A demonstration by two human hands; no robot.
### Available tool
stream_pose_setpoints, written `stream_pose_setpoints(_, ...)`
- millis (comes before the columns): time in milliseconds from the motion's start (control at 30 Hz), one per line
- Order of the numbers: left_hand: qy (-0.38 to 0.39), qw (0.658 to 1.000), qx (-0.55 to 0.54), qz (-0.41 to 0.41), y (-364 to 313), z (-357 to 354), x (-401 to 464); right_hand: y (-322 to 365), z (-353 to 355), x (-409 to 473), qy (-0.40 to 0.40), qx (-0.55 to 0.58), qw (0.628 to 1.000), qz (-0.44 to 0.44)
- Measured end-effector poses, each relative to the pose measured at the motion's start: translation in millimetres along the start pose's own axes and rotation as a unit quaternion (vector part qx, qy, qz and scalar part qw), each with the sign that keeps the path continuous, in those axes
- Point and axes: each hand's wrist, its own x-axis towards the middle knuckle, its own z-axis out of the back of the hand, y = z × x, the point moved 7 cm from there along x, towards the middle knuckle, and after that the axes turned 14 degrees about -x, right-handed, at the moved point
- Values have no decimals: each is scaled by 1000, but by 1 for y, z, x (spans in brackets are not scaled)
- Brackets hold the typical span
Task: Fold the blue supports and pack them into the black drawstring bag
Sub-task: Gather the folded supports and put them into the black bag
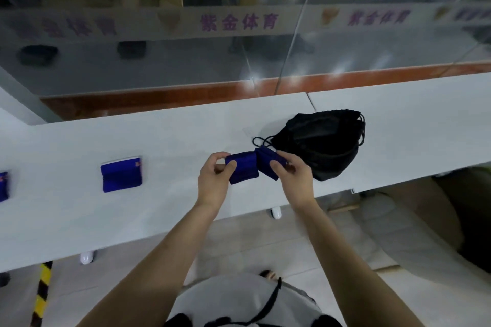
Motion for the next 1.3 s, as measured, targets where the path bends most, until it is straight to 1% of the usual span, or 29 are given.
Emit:
stream_pose_setpoints(167,6,1000,-12,-6,20,-101,-11,-36,82,36,-1,-14,1000,13)
stream_pose_setpoints(267,12,1000,4,-8,30,-138,-11,-60,109,49,1,-2,1000,4)
stream_pose_setpoints(367,12,1000,15,-1,35,-173,-7,-81,137,67,8,-20,1000,2)
stream_pose_setpoints(467,14,1000,13,4,36,-199,3,-94,154,87,7,-23,1000,-7)
stream_pose_setpoints(667,-17,999,28,12,46,-228,42,-104,181,144,-5,-34,999,-34)
stream_pose_setpoints(833,-38,999,32,10,37,-257,89,-116,200,202,-14,-97,993,-58)
stream_pose_setpoints(967,-38,996,78,11,39,-276,116,-133,201,241,21,-164,985,-56)
stream_pose_setpoints(1067,-51,994,96,29,48,-280,128,-145,188,266,81,-218,972,-38)
stream_pose_setpoints(1200,-67,991,110,42,57,-281,131,-154,171,290,155,-299,941,20)
stream_pose_setpoints(1300,-90,989,109,52,61,-281,128,-164,161,304,205,-351,913,40)
